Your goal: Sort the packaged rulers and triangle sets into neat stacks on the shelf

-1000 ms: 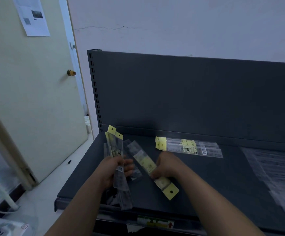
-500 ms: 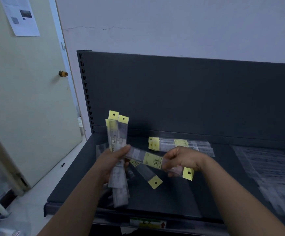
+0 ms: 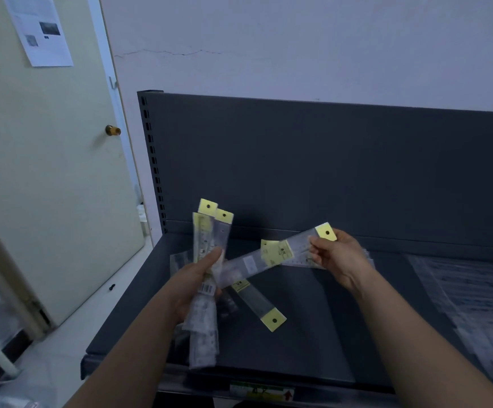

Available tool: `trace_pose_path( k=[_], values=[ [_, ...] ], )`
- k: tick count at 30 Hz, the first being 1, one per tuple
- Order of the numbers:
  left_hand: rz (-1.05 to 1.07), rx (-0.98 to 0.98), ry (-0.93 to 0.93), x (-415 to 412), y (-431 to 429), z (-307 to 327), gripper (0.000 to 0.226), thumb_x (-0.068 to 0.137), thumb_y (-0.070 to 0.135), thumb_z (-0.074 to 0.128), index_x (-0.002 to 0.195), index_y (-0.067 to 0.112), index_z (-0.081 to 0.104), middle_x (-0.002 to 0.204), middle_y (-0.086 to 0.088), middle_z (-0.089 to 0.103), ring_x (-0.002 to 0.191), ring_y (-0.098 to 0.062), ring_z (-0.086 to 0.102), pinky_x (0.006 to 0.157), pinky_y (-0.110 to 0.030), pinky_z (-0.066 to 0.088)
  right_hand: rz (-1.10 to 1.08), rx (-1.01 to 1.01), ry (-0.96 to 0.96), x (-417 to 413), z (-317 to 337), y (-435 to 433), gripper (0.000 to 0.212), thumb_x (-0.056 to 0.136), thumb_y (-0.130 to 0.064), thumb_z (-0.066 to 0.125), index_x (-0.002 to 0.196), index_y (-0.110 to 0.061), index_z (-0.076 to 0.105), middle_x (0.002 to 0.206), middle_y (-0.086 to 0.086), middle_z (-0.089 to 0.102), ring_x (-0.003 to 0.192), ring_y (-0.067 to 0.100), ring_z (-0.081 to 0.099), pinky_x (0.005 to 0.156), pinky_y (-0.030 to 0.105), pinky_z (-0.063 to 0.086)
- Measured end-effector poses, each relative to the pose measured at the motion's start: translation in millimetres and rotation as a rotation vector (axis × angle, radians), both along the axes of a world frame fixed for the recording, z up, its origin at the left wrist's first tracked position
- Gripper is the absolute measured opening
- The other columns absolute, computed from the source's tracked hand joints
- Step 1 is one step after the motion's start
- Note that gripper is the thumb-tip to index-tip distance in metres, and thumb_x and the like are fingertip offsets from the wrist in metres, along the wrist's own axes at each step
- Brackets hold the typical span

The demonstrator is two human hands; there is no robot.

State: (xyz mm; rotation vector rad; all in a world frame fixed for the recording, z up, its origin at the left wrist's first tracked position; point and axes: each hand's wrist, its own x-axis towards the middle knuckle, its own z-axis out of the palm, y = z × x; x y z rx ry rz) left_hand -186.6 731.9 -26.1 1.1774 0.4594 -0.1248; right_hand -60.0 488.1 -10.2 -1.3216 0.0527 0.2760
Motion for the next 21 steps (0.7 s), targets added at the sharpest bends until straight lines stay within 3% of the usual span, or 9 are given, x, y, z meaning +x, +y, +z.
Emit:
trace_pose_path(
  k=[2,5,9,13,15,17,19,21],
  values=[
    [-0.092,-0.007,-0.001,-0.9,-0.8,-1.3,0.055,0.074,0.041,0.073,0.110,0.001,0.063,0.083,-0.015,0.070,0.063,-0.022,0.065,0.055,-0.029,0.055,0.042,-0.041,-0.023,-0.6,4.6,11.2,0.030,0.086,0.006,0.064,0.111,-0.005,0.053,0.074,0.008,0.062,0.062,0.014,0.058,0.052,0.020,0.054],
    [-0.214,-0.103,-0.005,-5.6,-0.3,2.1,0.046,0.082,0.039,0.065,0.106,-0.001,0.066,0.086,-0.017,0.070,0.064,-0.021,0.067,0.051,-0.026,0.056,0.054,-0.105,-0.065,4.3,13.0,30.9,0.035,0.085,0.006,0.065,0.116,-0.004,0.052,0.080,0.011,0.062,0.061,0.015,0.058,0.051,0.020,0.052],
    [-0.303,-0.281,-0.058,-6.6,13.3,7.0,0.055,0.092,0.048,0.049,0.106,0.000,0.070,0.098,-0.024,0.068,0.068,-0.025,0.068,0.054,-0.029,0.055,0.061,-0.231,-0.121,10.5,24.0,42.7,0.038,0.086,0.004,0.065,0.119,-0.004,0.050,0.089,0.012,0.061,0.060,0.014,0.056,0.053,0.020,0.053],
    [-0.313,-0.189,-0.033,-6.1,15.1,1.7,0.044,0.093,0.032,0.054,0.122,-0.002,0.057,0.104,-0.022,0.069,0.070,-0.020,0.070,0.054,-0.026,0.055,0.150,-0.279,-0.180,-5.2,24.0,77.6,0.043,0.083,0.009,0.065,0.122,0.002,0.048,0.082,0.011,0.063,0.059,0.015,0.060,0.054,0.020,0.055],
    [-0.267,-0.113,-0.026,-6.1,19.9,-1.8,0.033,0.093,0.016,0.055,0.120,-0.003,0.054,0.101,-0.020,0.071,0.067,-0.018,0.069,0.053,-0.025,0.055,0.180,-0.315,-0.167,-14.4,16.7,95.9,0.049,0.081,0.005,0.068,0.126,0.006,0.046,0.087,0.012,0.065,0.067,0.019,0.064,0.064,0.027,0.057],
    [-0.180,-0.074,-0.028,-5.1,30.2,-3.7,0.024,0.094,0.007,0.052,0.113,-0.007,0.056,0.090,-0.016,0.072,0.061,-0.017,0.065,0.049,-0.025,0.053,0.246,-0.577,-0.160,-26.0,9.5,103.8,0.063,0.081,-0.011,0.074,0.134,0.001,0.042,0.105,0.014,0.064,0.084,0.023,0.064,0.069,0.029,0.053],
    [-0.104,-0.084,-0.021,-3.8,43.0,-4.7,0.020,0.093,0.002,0.050,0.110,-0.006,0.059,0.080,-0.013,0.068,0.058,-0.016,0.062,0.048,-0.025,0.052,0.390,-1.047,-0.189,-38.9,4.4,104.7,0.069,0.076,-0.029,0.078,0.133,-0.008,0.046,0.120,0.010,0.060,0.100,0.021,0.061,0.076,0.025,0.049],
    [-0.073,-0.112,-0.010,-4.0,52.9,-5.7,0.024,0.092,0.000,0.049,0.113,-0.004,0.059,0.079,-0.012,0.065,0.057,-0.017,0.062,0.048,-0.025,0.053,0.507,-1.353,-0.173,-52.1,-2.7,107.1,0.053,0.071,-0.033,0.080,0.113,-0.012,0.056,0.109,0.004,0.062,0.096,0.019,0.061,0.079,0.028,0.052]
  ],
)
